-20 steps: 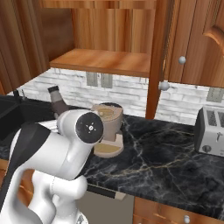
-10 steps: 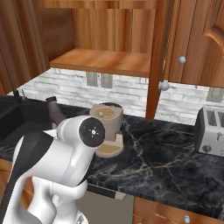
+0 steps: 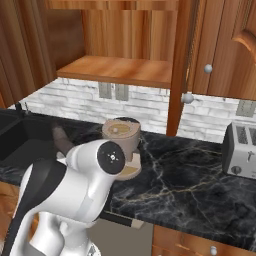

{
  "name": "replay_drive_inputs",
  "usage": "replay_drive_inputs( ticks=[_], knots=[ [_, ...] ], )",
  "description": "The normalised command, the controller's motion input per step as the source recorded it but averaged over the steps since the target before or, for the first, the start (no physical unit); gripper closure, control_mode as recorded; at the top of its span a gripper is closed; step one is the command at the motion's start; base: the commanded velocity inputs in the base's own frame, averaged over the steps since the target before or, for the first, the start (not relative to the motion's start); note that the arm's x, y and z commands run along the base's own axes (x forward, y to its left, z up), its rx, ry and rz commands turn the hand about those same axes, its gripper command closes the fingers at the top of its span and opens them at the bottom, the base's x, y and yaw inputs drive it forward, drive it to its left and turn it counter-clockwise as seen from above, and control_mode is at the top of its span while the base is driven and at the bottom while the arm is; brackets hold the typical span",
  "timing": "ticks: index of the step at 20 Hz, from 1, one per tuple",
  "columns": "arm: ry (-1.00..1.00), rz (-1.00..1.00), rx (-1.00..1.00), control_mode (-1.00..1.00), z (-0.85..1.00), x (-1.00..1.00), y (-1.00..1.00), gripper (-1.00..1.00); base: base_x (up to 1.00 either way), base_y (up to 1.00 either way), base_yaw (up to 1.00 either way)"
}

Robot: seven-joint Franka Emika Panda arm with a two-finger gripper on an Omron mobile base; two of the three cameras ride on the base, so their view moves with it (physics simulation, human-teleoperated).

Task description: Move the oil and vinegar bottle and syrup bottle from the cabinet to the dining counter.

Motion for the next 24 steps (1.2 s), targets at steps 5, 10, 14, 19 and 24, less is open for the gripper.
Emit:
replay_drive_inputs(
  ticks=[5, 10, 14, 19, 24],
  knots=[
    [0.05, 0.03, 0.00, -1.00, -0.13, -0.20, 0.01, 1.00, 0.00, 0.00, 0.00],
    [0.00, -0.01, 0.01, -1.00, -0.01, -0.01, 0.10, 1.00, 0.00, 0.00, 0.00],
    [-0.09, -0.09, 0.03, -1.00, -0.05, 0.00, 0.29, 1.00, 0.00, 0.00, 0.00],
    [-0.05, -0.09, 0.03, -1.00, -0.03, 0.00, 0.26, 1.00, 0.00, 0.00, 0.00],
    [0.00, -0.01, 0.01, 1.00, 0.00, 0.00, 0.04, 1.00, -0.24, 0.06, -0.02]
  ],
)
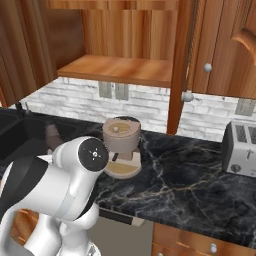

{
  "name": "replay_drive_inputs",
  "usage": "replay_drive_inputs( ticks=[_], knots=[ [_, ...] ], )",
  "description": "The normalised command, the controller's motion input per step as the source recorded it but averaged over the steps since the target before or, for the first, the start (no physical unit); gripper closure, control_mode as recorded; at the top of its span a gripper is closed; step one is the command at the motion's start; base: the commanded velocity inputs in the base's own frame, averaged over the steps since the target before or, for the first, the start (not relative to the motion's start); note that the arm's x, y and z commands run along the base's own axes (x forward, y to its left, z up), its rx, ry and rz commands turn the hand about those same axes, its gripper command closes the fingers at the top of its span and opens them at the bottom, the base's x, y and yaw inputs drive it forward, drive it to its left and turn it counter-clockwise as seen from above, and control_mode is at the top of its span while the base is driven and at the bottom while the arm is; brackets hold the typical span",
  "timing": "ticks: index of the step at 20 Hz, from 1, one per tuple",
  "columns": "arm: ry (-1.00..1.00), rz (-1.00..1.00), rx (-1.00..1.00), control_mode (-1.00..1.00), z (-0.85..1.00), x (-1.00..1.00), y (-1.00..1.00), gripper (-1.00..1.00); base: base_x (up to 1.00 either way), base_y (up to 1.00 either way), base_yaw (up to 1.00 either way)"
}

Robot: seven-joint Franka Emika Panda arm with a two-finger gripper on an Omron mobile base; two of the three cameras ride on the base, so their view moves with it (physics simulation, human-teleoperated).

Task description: Move the oil and vinegar bottle and syrup bottle from the cabinet to the dining counter.

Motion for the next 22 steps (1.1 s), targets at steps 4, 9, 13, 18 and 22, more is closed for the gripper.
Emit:
replay_drive_inputs(
  ticks=[4, 9, 13, 18, 22],
  knots=[
    [0.00, 0.00, 0.00, 1.00, 0.00, 0.00, 0.00, 1.00, -0.69, 0.00, 0.00],
    [0.00, 0.00, 0.00, 1.00, 0.00, 0.00, 0.00, 1.00, -0.85, 0.00, 0.00],
    [0.00, 0.00, 0.00, 1.00, 0.00, 0.00, 0.00, 1.00, -0.96, 0.01, 0.04],
    [0.00, 0.00, 0.00, 1.00, 0.00, 0.00, 0.00, 1.00, -0.96, 0.04, 0.12],
    [0.00, 0.00, 0.00, 1.00, 0.00, 0.00, 0.00, 1.00, -0.96, 0.21, 0.26]
  ],
)
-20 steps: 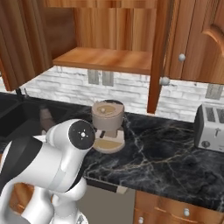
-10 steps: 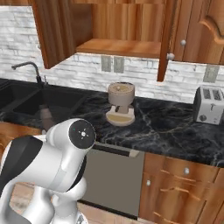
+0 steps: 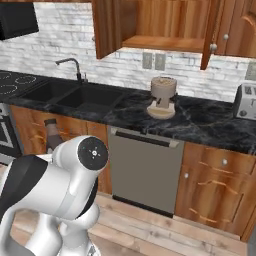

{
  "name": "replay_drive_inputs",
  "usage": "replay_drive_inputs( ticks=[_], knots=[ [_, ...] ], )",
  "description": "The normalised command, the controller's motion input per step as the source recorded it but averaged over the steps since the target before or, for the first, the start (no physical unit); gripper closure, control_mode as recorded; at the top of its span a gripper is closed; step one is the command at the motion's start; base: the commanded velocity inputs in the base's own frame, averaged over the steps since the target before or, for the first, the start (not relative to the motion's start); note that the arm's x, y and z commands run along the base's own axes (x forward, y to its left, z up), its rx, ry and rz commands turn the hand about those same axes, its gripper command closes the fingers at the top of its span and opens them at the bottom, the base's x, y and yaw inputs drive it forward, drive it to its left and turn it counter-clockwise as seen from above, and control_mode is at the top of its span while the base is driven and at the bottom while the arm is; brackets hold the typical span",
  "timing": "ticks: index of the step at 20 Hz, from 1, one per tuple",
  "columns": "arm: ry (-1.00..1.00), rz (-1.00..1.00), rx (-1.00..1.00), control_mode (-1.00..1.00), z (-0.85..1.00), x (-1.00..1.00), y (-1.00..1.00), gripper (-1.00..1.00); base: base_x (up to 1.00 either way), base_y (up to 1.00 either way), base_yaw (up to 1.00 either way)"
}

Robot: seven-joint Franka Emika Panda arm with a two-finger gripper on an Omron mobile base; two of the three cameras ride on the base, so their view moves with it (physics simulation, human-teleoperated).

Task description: Move the oil and vinegar bottle and syrup bottle from the cabinet to the dining counter.

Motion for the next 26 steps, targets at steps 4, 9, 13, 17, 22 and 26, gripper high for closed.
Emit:
replay_drive_inputs(
  ticks=[4, 9, 13, 17, 22, 26],
  knots=[
    [0.00, 0.00, 0.00, 1.00, 0.00, 0.00, 0.00, 1.00, -1.00, 0.28, 0.33],
    [0.00, 0.00, 0.00, 1.00, 0.00, 0.00, 0.00, 1.00, -1.00, 0.31, 0.34],
    [0.00, 0.00, 0.00, 1.00, 0.00, 0.00, 0.00, 1.00, -1.00, 0.33, 0.33],
    [0.00, 0.00, 0.00, 1.00, 0.00, 0.00, 0.00, 1.00, -1.00, 0.33, 0.33],
    [0.00, 0.00, 0.00, 1.00, 0.00, 0.00, 0.00, 1.00, -1.00, 0.44, 0.32],
    [0.00, 0.00, 0.00, 1.00, 0.00, 0.00, 0.00, 1.00, -0.96, 0.57, 0.31]
  ],
)
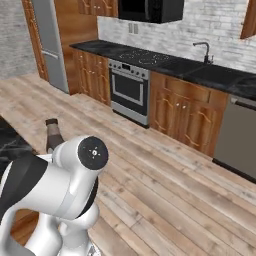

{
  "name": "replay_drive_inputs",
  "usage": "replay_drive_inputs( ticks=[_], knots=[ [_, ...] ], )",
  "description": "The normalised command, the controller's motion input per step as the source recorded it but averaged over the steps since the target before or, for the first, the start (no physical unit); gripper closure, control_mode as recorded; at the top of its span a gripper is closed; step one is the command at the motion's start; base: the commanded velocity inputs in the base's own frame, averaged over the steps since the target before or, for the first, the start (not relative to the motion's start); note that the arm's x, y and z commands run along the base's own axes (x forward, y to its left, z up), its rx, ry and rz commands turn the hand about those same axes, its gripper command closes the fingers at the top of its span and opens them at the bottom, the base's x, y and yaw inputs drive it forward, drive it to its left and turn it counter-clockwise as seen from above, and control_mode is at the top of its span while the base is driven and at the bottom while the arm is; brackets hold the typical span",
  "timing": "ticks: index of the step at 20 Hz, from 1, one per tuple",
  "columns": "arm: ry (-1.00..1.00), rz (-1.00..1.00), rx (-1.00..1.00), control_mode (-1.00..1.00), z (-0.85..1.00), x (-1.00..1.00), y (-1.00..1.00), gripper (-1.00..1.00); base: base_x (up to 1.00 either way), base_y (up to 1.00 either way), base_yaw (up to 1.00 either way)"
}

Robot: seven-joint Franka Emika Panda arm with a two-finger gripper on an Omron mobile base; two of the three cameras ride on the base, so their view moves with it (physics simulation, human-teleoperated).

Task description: Move the oil and vinegar bottle and syrup bottle from the cabinet to the dining counter.

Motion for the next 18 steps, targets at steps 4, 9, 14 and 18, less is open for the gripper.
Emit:
replay_drive_inputs(
  ticks=[4, 9, 14, 18],
  knots=[
    [0.00, 0.00, 0.00, 1.00, 0.00, 0.00, 0.00, 1.00, -0.89, 0.68, 0.29],
    [0.00, 0.00, 0.00, 1.00, 0.00, 0.00, 0.00, 1.00, -0.90, 0.70, 0.30],
    [0.00, 0.00, 0.00, 1.00, 0.00, 0.00, 0.00, 1.00, -0.88, 0.71, 0.30],
    [0.00, 0.00, 0.00, 1.00, 0.00, 0.00, 0.00, 1.00, -0.86, 0.67, 0.30]
  ],
)
